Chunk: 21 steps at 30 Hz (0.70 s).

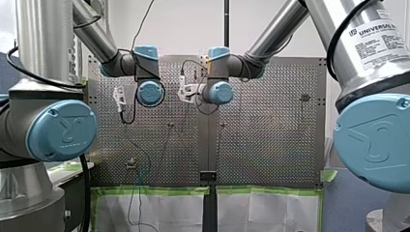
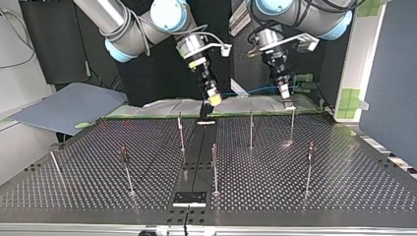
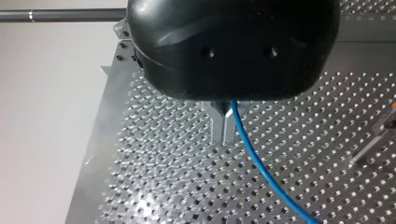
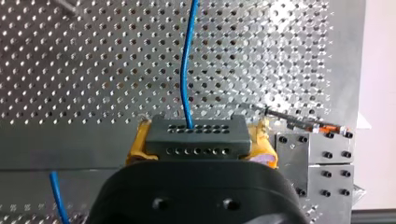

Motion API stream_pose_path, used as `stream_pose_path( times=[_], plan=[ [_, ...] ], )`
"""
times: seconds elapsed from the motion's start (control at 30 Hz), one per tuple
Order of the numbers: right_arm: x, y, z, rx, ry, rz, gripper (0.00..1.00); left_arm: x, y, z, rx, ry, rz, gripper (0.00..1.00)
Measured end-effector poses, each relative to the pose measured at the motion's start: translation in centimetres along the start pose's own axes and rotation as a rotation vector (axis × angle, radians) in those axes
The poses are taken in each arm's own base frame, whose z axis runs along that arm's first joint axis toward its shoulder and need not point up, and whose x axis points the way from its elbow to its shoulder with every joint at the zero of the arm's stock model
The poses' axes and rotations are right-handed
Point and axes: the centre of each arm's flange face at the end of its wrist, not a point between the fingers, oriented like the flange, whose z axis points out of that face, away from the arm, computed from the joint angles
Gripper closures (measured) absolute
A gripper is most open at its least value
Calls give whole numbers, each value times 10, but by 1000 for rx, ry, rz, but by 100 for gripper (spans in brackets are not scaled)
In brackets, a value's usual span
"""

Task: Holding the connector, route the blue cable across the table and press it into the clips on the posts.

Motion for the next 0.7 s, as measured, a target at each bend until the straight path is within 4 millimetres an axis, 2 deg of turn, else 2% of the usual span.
stream_pose_path(
  times=[0.2,0.5,0.7],
  plan=[
    [12,-7,12,15,3,9,100,-21,12,11,1,-12,-8,100],
    [16,-19,30,34,-20,22,100,-62,27,33,-27,-74,-33,100],
    [18,-22,43,38,-31,44,100,-60,27,51,-26,-86,-38,100]
  ],
)
